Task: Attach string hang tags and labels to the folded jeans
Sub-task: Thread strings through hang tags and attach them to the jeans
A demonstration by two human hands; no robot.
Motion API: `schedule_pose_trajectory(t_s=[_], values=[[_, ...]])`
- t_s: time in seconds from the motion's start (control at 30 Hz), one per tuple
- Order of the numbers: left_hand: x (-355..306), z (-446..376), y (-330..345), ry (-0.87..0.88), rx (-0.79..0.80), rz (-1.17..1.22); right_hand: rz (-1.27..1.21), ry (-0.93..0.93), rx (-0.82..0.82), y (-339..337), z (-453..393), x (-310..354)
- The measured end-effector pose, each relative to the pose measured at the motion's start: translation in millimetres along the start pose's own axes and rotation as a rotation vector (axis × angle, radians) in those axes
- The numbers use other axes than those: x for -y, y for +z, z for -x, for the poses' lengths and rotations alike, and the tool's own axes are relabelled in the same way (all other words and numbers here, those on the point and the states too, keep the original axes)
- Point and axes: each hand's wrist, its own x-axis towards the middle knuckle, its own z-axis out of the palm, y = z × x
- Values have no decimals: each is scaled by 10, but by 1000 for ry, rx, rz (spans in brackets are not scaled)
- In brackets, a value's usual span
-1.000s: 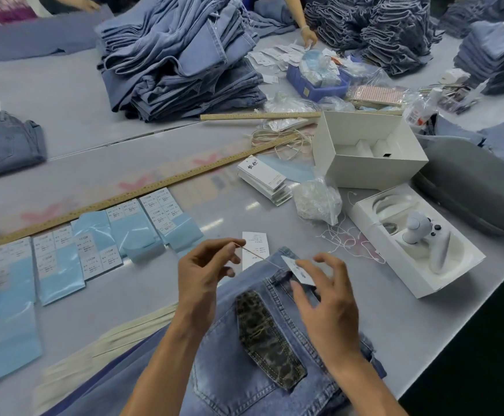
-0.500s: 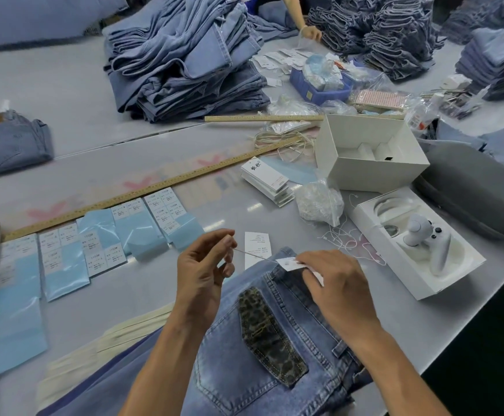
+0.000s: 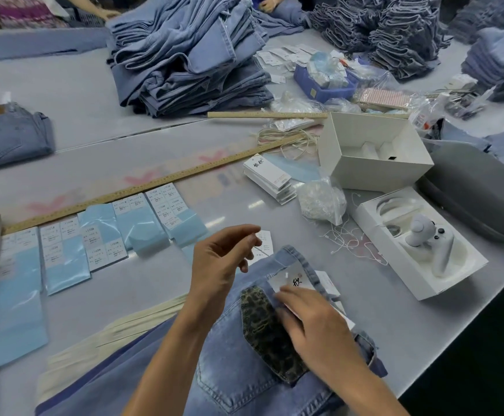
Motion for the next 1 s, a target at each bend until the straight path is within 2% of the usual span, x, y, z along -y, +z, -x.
schedule_pose_trajectory(t_s=[0.13, 0.27, 0.4, 0.6, 0.7, 0.83, 1.0], values=[[79, 19, 80, -18, 40, -86, -295, 228, -99, -30, -204, -125], [138, 55, 167, -32, 81, -199, -256, 343, -133, -6, -428, -173], [165, 97, 188, -17, 123, -276, -140, 343, -115, 110, -550, -178], [164, 83, 139, -19, 112, -283, -168, 305, -174, 150, -507, -175], [158, 67, 145, -5, 126, -300, -454, 300, -215, 94, -449, -177], [182, 42, 169, -9, 156, -327, -918, 418, -242, 9, -345, -137], [277, 54, 173, -20, 236, -418, -1148, 438, -266, -57, -293, -101]])
